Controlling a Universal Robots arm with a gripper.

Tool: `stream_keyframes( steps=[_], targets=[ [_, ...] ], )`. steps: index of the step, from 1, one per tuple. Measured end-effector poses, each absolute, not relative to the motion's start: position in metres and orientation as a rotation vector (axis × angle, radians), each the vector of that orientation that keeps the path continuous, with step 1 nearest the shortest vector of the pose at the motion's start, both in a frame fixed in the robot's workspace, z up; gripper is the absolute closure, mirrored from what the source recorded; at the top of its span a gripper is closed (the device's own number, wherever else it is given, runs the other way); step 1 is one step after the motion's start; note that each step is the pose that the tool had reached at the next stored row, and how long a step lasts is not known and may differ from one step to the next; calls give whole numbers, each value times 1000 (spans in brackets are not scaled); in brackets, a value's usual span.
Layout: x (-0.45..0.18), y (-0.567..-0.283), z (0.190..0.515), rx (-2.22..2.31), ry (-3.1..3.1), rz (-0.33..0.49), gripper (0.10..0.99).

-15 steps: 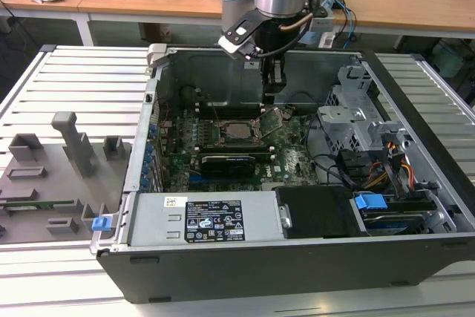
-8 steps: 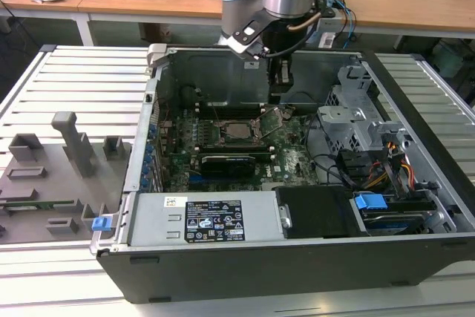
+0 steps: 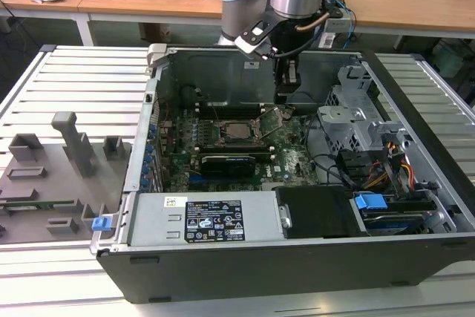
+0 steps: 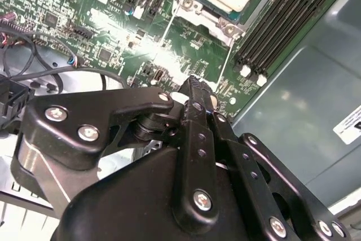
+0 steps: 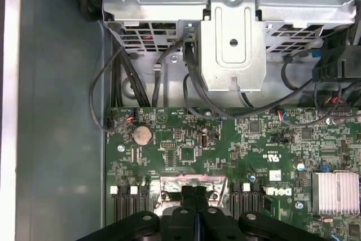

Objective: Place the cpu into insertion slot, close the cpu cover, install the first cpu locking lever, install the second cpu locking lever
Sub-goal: 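Close the cpu cover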

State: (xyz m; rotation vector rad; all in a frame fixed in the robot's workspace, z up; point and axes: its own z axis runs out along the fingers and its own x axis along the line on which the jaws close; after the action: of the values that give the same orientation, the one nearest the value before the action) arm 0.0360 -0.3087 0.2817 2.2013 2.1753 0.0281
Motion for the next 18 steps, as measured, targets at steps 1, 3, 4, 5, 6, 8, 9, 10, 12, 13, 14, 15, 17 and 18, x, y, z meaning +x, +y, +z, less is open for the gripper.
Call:
stream_keyframes(
  steps=[1,3,4,5,6,8,9,10,12,13,14,15,17,18],
  targets=[
    [38,-309,282,2201,2175,28,980],
    [40,-309,282,2201,2176,27,980],
    [41,-309,282,2202,2176,27,980],
    [42,-309,282,2202,2176,27,980],
    [43,-309,282,2202,2176,27,980],
    [46,-309,282,2202,2176,26,980],
    [47,-309,282,2202,2176,26,980],
    [48,-309,282,2202,2176,26,980],
    [50,-309,282,2202,2176,25,980],
    [52,-309,282,2202,2176,25,980],
    [54,-309,282,2202,2176,25,980],
    [56,-309,282,2202,2177,24,980],
    [61,-309,282,2203,2177,23,980],
    [63,-309,282,2203,2177,23,980]
  ],
)
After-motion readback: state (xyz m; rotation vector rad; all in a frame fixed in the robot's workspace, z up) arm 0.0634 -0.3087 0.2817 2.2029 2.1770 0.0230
